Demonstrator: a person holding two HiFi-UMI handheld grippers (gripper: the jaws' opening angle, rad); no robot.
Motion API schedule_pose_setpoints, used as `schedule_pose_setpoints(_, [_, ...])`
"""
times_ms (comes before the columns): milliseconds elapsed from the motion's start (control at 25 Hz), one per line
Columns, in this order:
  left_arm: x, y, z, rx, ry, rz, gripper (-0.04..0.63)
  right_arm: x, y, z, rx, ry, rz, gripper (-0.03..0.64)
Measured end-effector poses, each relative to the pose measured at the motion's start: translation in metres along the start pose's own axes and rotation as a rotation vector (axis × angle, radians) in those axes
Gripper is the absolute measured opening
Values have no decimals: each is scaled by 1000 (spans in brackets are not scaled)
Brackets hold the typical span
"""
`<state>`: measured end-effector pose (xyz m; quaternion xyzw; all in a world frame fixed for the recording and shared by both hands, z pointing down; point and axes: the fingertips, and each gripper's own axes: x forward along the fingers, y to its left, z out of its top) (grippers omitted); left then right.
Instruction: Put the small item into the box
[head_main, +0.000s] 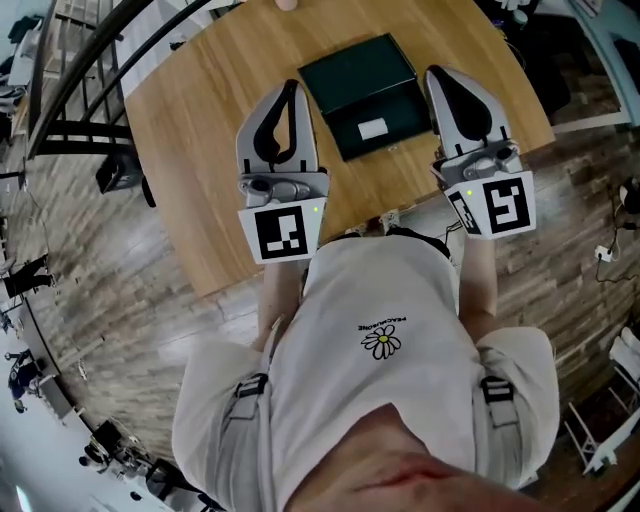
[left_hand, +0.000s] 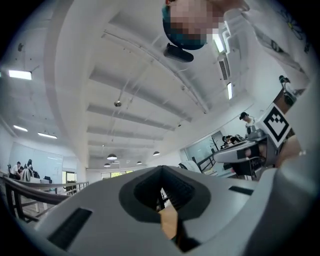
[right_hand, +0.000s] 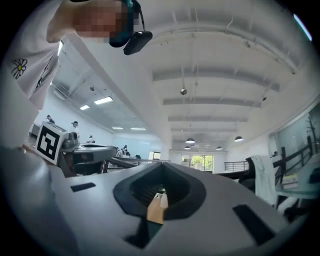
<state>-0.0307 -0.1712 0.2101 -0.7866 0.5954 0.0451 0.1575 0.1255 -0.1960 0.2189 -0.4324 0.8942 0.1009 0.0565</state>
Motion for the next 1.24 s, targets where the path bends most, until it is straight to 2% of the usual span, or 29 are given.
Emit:
schedule_pose_setpoints(120, [4, -8, 11, 4, -30, -26, 15, -15, 7, -4, -26, -3, -68, 8])
schedule_pose_setpoints(240, [7, -18, 14, -15, -41, -43, 15, -25, 19, -7, 5, 11, -94, 6])
schedule_pose_setpoints(680, [11, -26, 18, -57, -44, -50, 15, -34, 5, -12, -53, 34, -122, 6])
schedule_pose_setpoints(1240, [10, -20, 13, -49, -31, -48, 15, -29, 2, 6, -73, 22, -124, 6])
